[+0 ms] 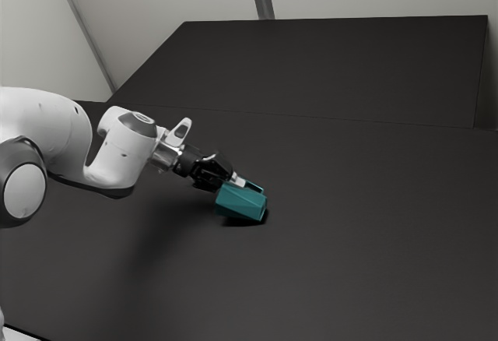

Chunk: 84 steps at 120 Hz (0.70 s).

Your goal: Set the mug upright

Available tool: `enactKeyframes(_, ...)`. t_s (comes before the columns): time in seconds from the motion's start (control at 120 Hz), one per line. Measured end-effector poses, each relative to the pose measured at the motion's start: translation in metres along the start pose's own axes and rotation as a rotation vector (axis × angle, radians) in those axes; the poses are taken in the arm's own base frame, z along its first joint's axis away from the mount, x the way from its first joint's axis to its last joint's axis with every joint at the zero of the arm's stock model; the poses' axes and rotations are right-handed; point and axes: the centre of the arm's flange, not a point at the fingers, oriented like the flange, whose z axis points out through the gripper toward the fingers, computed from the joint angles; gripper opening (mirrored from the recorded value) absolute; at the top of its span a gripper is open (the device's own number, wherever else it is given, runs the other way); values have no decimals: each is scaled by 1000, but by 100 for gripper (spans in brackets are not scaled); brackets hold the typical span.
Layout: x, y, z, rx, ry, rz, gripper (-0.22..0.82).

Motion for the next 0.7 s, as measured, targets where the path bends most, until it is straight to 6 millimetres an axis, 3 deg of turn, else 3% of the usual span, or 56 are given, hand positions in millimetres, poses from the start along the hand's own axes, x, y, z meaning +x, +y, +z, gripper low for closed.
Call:
enactKeyframes(0.208, 0, 7, 3, -4, 3, 22, -9)
enactKeyframes(0.7, 0, 43, 1, 15, -12, 82, -18)
